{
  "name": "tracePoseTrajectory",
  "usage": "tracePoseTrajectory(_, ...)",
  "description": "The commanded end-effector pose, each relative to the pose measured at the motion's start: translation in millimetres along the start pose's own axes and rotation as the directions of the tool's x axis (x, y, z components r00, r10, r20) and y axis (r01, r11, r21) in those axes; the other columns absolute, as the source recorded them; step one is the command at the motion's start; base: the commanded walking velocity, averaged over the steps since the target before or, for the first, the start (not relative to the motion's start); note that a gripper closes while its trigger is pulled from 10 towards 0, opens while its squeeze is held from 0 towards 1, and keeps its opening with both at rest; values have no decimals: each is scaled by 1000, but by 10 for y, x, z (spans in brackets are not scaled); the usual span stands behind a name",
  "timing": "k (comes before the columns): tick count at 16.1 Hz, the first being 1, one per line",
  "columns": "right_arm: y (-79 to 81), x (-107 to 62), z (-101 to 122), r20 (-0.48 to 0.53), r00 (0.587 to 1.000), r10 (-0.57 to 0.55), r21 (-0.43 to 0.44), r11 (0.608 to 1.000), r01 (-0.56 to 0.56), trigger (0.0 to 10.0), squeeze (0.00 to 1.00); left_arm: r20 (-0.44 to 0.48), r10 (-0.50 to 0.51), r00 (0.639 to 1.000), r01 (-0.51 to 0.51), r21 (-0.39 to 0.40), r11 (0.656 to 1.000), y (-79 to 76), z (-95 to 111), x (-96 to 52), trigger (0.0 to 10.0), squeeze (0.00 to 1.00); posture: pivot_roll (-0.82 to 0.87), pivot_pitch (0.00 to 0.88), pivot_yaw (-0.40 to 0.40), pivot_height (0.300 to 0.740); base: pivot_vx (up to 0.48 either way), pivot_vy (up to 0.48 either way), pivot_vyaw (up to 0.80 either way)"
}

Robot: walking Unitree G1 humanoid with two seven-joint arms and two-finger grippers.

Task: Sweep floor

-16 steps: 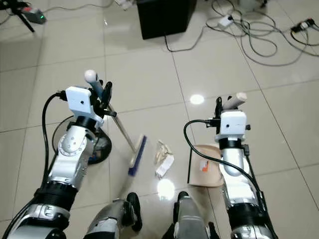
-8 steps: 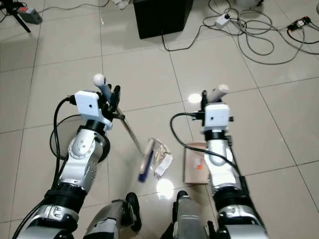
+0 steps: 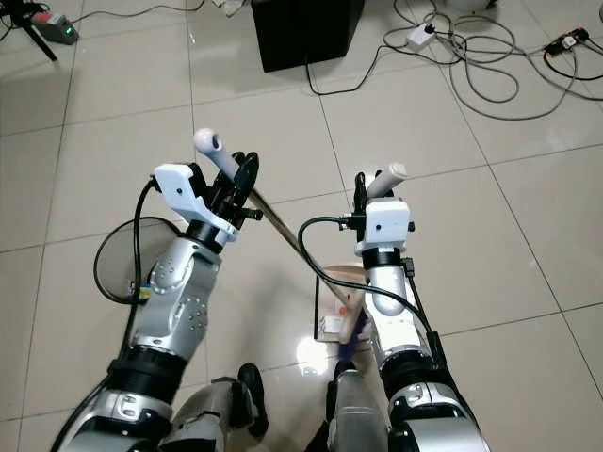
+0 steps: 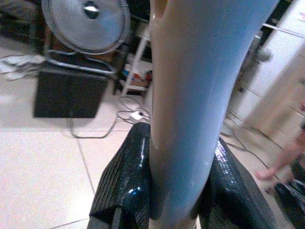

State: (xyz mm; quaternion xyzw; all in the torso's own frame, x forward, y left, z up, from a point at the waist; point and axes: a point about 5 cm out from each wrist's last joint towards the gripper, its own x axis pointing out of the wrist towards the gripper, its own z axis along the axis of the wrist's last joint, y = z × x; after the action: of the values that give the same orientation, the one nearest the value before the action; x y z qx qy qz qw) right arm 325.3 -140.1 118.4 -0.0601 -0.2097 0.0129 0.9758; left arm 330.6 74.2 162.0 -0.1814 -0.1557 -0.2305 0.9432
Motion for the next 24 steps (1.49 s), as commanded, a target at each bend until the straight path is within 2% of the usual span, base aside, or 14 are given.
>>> tracePoseTrajectory(1, 45, -155, -133, -70, 998, -4, 49, 999, 7, 10000, 0, 36, -69, 997, 69, -4, 998, -65, 86, 64, 10000, 0, -21, 293, 110, 740, 0, 0, 0)
tracePoseTrajectory(3, -16, -169, -135, -66, 997, -29, 53, 998, 32, 10000, 0, 46, -79, 996, 76, 61, 995, 8, 168, 100, 10000, 0, -25, 270, 111, 740, 0, 0, 0)
tracePoseTrajectory(4, -69, -188, -135, -62, 997, -51, 59, 997, 55, 10000, 0, 62, -85, 994, 77, 121, 990, 83, 268, 134, 10000, 0, -28, 254, 112, 740, 0, 0, 0)
tracePoseTrajectory(5, -126, -228, -127, -53, 996, -75, 65, 995, 78, 10000, 0, 101, -77, 992, 56, 190, 980, 192, 431, 181, 10000, 0, -31, 243, 112, 740, 0, 0, 0)
tracePoseTrajectory(6, -150, -241, -125, -49, 995, -85, 69, 994, 89, 10000, 0, 116, -72, 991, 45, 220, 975, 244, 501, 205, 10000, 0, -33, 230, 112, 740, 0, 0, 0)
tracePoseTrajectory(8, -233, -276, -91, -28, 993, -118, 83, 989, 120, 10000, 0, 155, -40, 987, -11, 312, 950, 475, 730, 261, 10000, 0, -43, 198, 114, 740, 0, 0, 0)
tracePoseTrajectory(11, -342, -288, -8, 11, 986, -165, 115, 980, 163, 10000, 0, 101, -30, 994, -12, 393, 920, 629, 715, 200, 10000, 0, -57, 150, 120, 740, 0, 0, 0)
tracePoseTrajectory(12, -394, -286, 67, 44, 981, -187, 130, 975, 180, 10000, 0, 67, -13, 998, -17, 429, 903, 678, 659, 134, 10000, 0, -67, 135, 124, 740, 0, 0, 0)
tracePoseTrajectory(14, -475, -281, 175, 83, 971, -226, 154, 965, 212, 10000, 0, 26, 17, 1000, -27, 443, 896, 748, 573, 47, 10000, 0, -80, 121, 126, 740, 0, 0, 0)
tracePoseTrajectory(17, -606, -268, 425, 133, 950, -281, 193, 948, 254, 10000, 0, -32, 95, 995, -69, 466, 882, 888, 432, -188, 10000, 0, -102, 103, 125, 740, 0, 0, 0)
tracePoseTrajectory(18, -646, -201, 569, 105, 953, -284, 198, 945, 260, 10000, 0, -82, 175, 981, -121, 450, 885, 957, 355, -305, 10000, 0, -108, 97, 120, 740, 0, 0, 0)
tracePoseTrajectory(20, -673, -19, 789, 90, 958, -274, 231, 941, 247, 10000, 0, -142, 241, 960, -157, 440, 884, 970, 272, -443, 10000, 0, -117, 85, 114, 740, 0, 0, 0)
tracePoseTrajectory(22, -675, 103, 878, 47, 964, -260, 275, 932, 238, 10000, 0, -147, 269, 952, -180, 443, 878, 975, 264, -503, 10000, 0, -123, 78, 116, 740, 0, 0, 0)
tracePoseTrajectory(24, -685, 325, 1218, 102, 965, -241, 330, 924, 195, 10000, 0, -128, 326, 937, -238, 452, 860, 996, 276, -629, 10000, 0, -124, 70, 115, 740, 0, 0, 684)
